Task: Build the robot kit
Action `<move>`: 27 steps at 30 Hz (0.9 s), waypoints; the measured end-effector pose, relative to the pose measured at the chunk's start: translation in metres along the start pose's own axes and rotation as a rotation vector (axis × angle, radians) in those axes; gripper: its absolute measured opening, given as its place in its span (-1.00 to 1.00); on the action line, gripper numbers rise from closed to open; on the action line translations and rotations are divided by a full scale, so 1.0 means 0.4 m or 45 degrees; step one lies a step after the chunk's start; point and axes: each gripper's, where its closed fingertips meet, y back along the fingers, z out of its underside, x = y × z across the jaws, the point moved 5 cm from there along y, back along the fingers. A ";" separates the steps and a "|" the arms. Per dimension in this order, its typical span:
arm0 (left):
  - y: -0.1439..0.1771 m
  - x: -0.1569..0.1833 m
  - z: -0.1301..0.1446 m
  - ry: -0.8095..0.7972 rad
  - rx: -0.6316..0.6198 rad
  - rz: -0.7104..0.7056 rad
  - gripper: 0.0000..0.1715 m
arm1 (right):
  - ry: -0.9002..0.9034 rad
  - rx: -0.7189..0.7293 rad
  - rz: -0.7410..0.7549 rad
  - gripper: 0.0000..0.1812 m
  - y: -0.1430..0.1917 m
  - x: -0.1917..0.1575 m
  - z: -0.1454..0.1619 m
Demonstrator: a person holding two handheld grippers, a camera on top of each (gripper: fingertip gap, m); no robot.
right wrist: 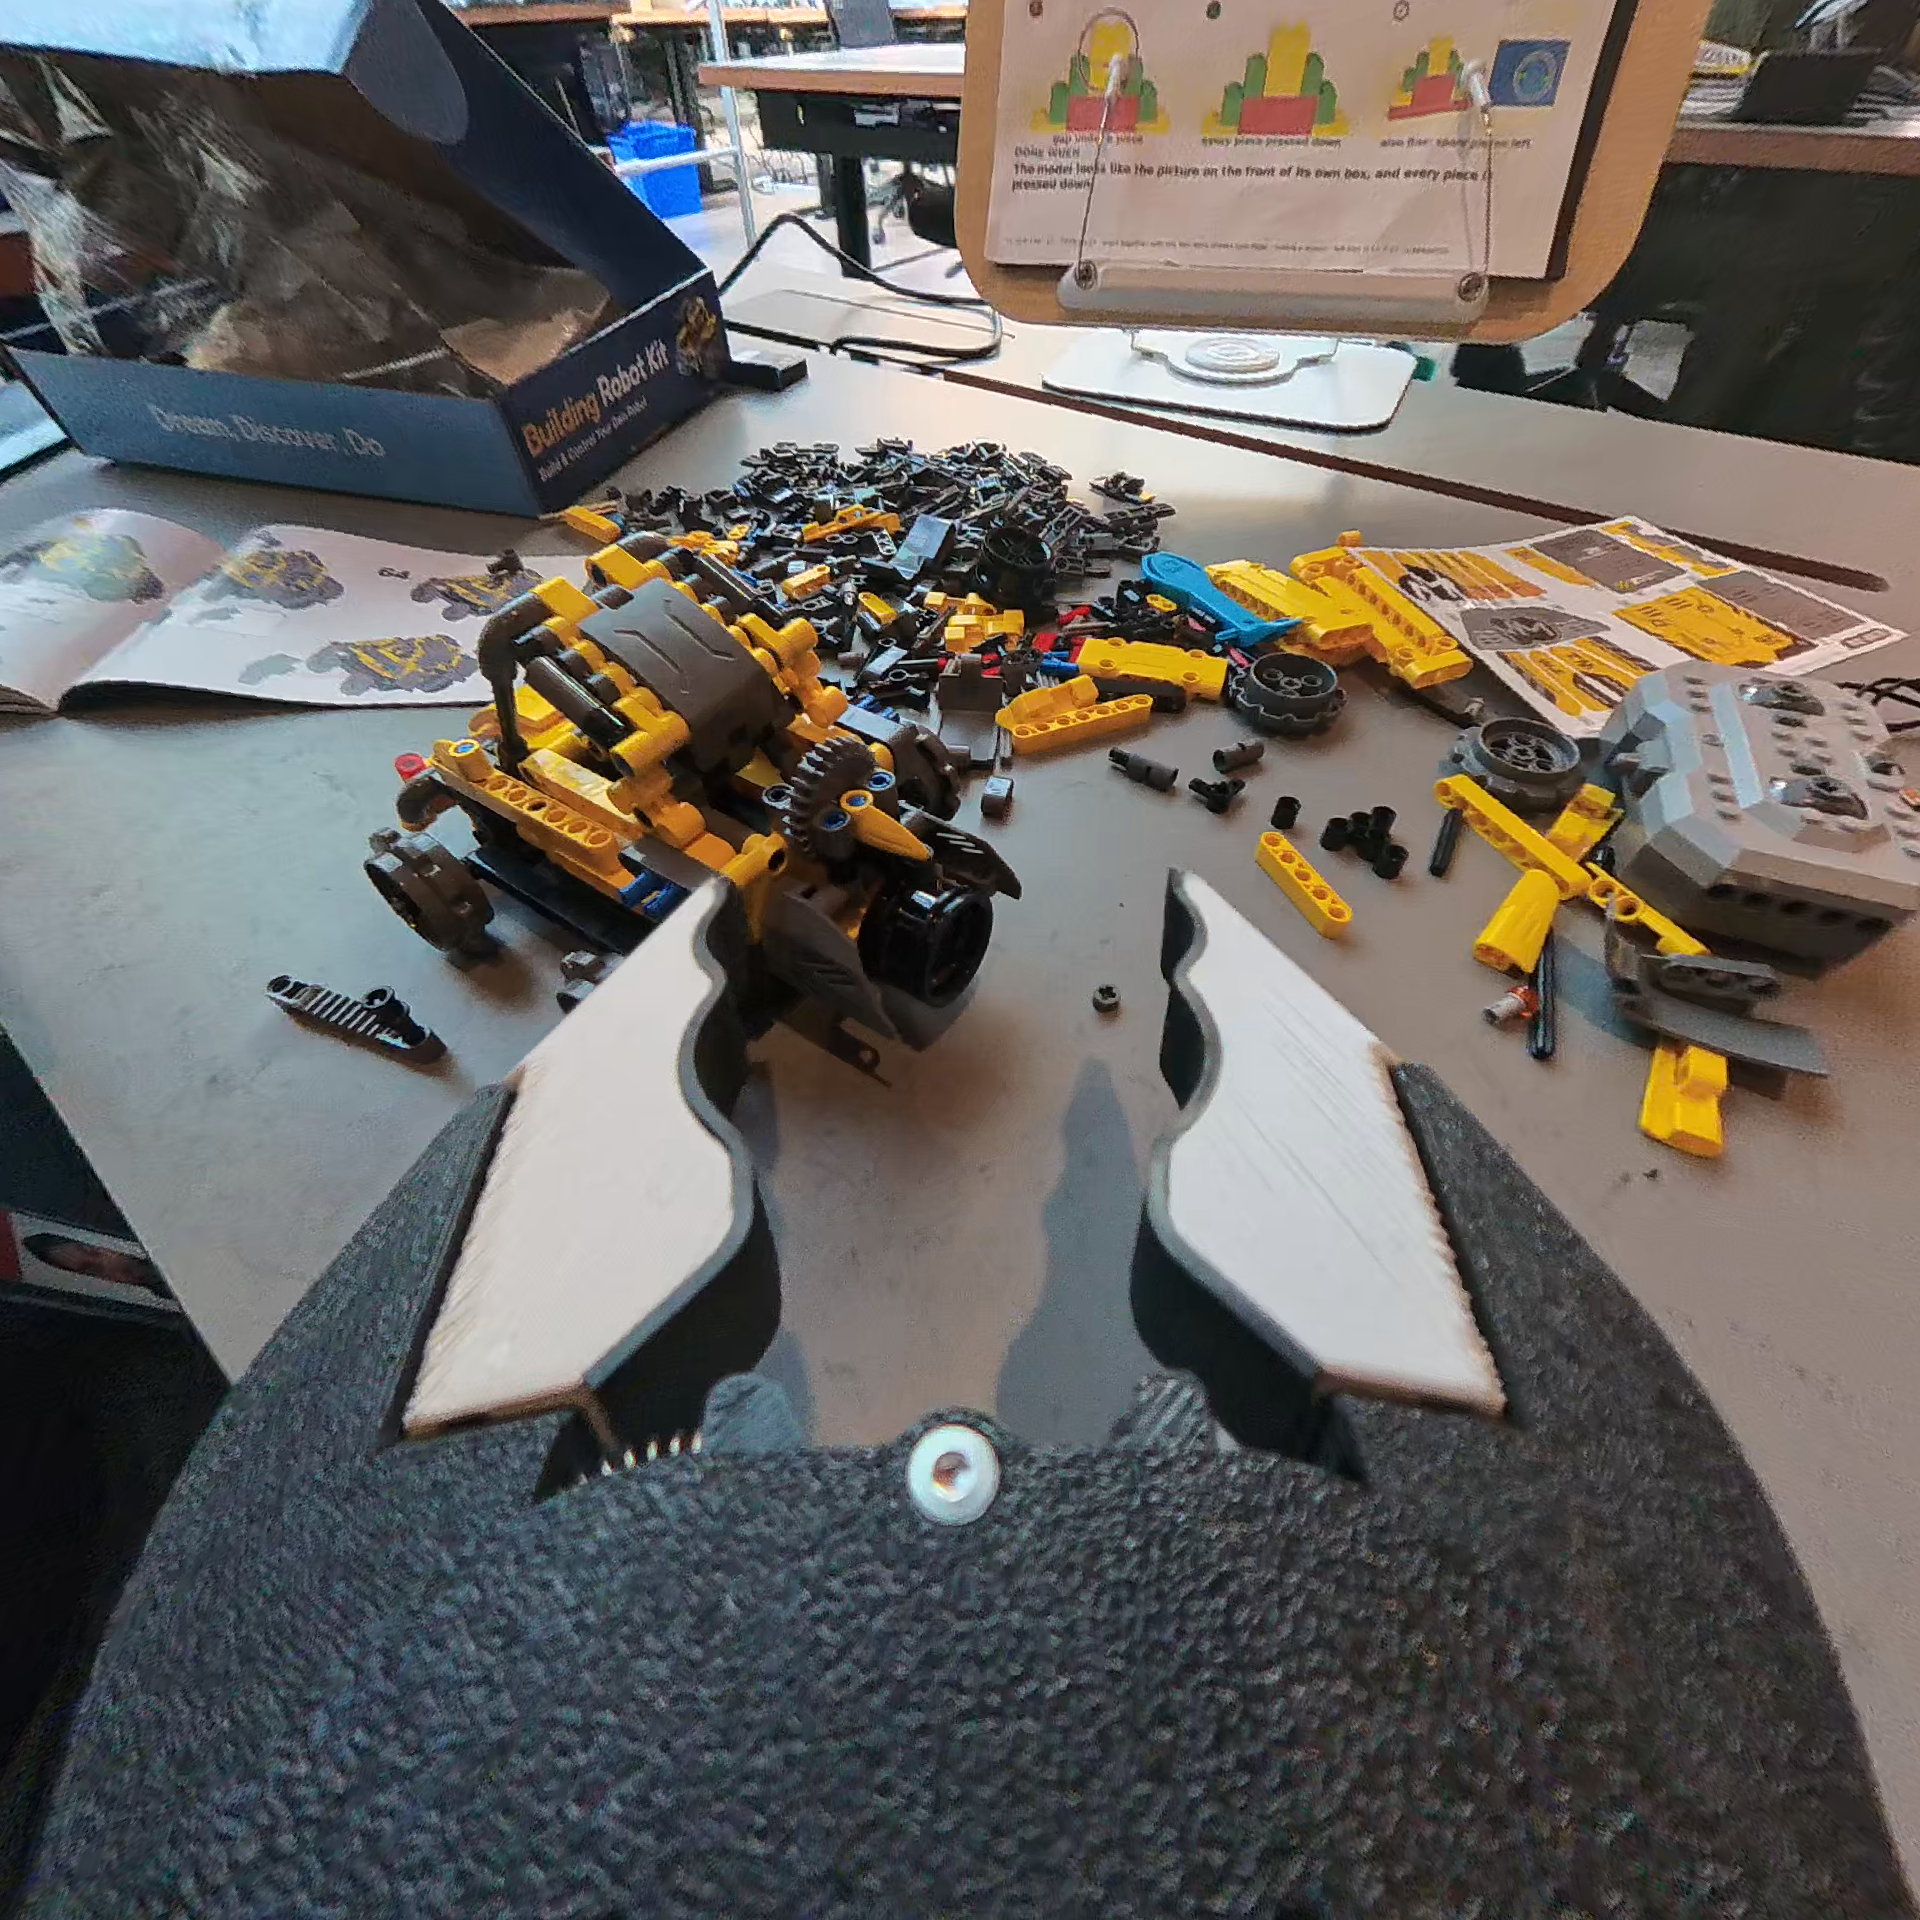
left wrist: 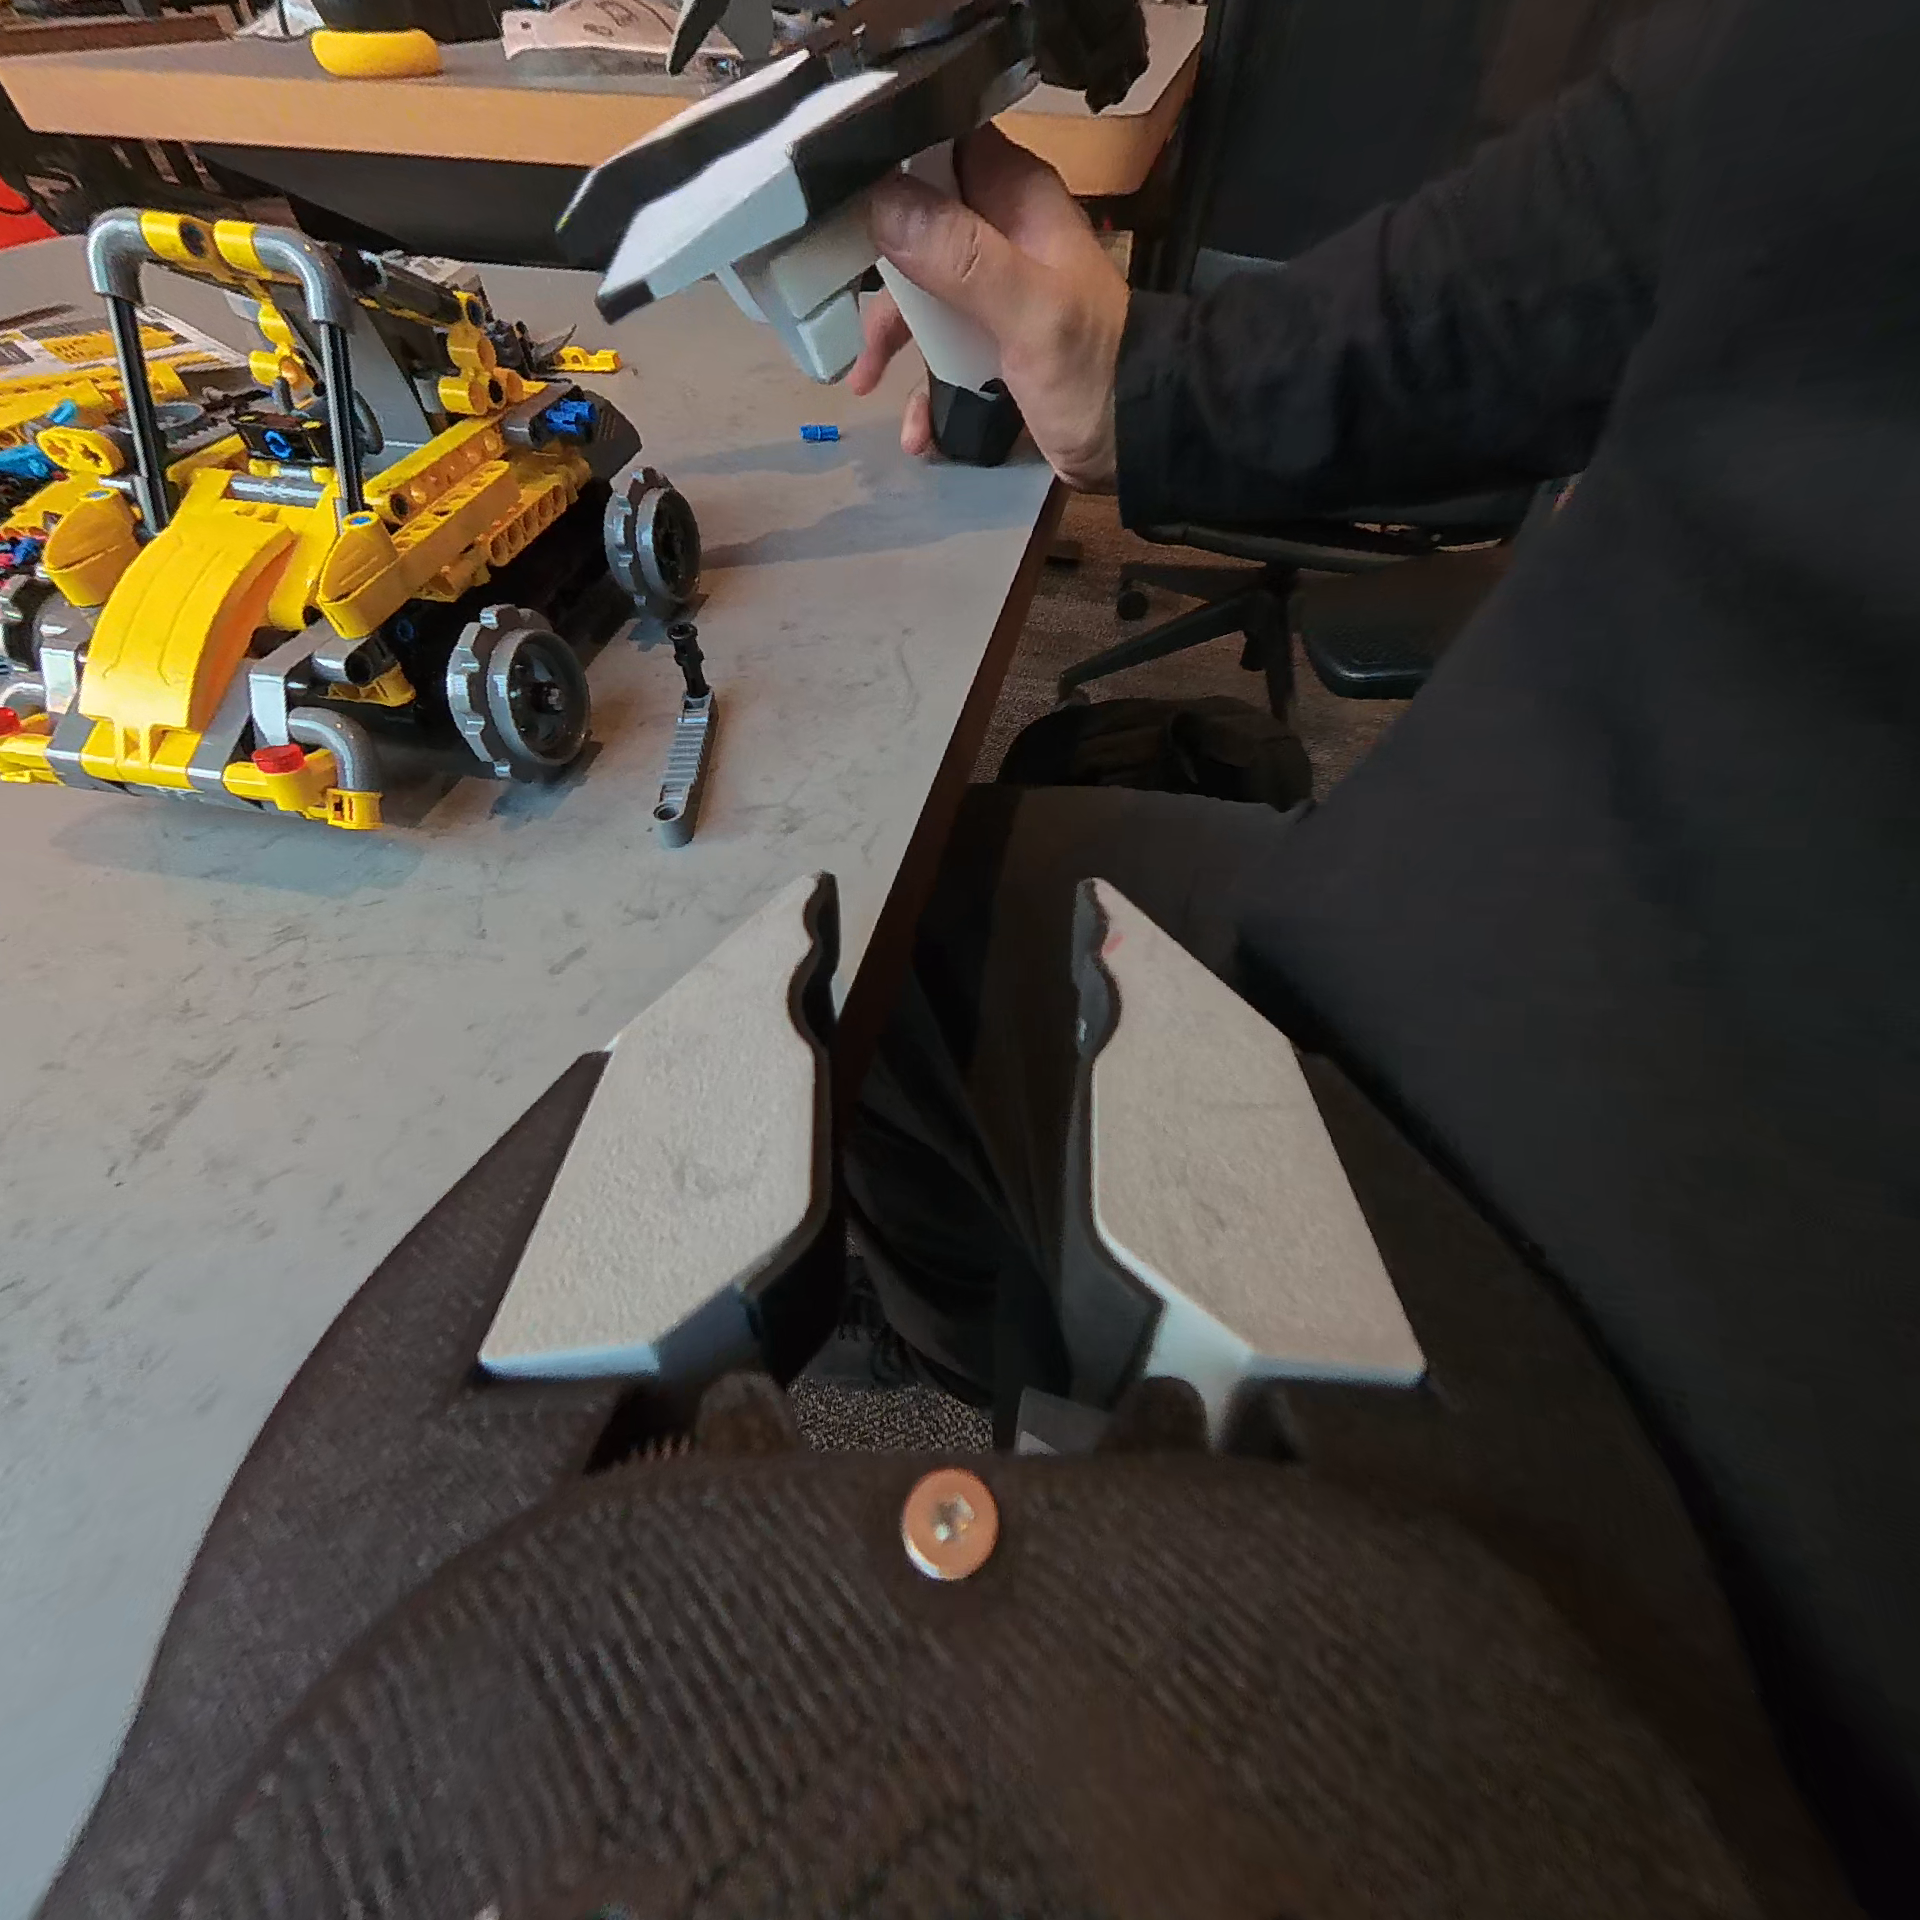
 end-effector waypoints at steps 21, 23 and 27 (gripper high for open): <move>-0.015 -0.042 -0.061 0.079 -0.110 -0.200 -0.55 | 0.290 -0.005 -0.105 -0.14 -0.018 -0.073 -0.013; -0.022 -0.064 -0.068 0.083 -0.161 -0.241 -0.58 | 0.279 -0.085 -0.127 -0.14 -0.009 -0.077 0.003; -0.055 -0.122 -0.074 0.126 -0.292 -0.282 -0.60 | 0.232 -0.255 -0.228 -0.27 0.012 -0.091 0.041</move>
